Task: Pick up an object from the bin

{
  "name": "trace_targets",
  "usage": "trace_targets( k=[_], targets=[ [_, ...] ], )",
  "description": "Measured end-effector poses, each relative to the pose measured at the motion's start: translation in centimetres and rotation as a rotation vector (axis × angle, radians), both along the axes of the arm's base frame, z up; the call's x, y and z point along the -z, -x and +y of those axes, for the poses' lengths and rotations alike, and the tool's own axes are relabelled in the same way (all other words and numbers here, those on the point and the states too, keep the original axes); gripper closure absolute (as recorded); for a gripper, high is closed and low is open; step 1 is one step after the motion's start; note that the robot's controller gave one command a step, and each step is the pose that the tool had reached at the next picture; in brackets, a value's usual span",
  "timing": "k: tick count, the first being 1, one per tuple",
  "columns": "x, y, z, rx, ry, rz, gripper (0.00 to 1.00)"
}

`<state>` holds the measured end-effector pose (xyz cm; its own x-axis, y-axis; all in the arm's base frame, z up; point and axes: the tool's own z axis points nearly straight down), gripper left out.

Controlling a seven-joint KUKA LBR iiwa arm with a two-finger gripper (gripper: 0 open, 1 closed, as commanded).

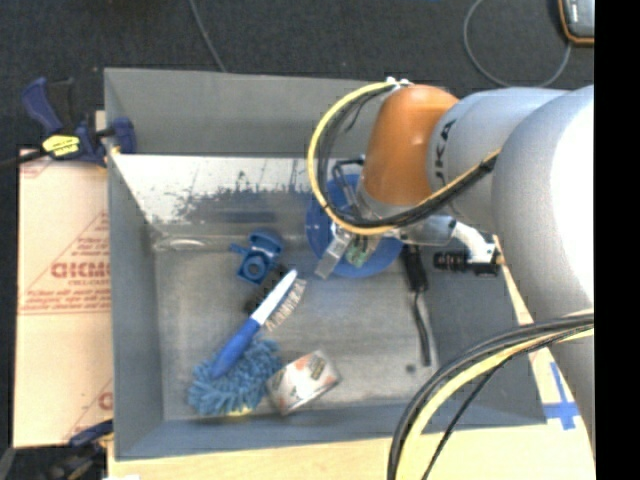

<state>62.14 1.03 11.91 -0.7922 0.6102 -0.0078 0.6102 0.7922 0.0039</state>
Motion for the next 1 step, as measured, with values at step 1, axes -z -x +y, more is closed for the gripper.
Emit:
trace_targets(
  k=[1],
  targets=[
    [-1.19,-0.03,-0.01,-0.001,0.0,-0.002,1.0]
  ],
)
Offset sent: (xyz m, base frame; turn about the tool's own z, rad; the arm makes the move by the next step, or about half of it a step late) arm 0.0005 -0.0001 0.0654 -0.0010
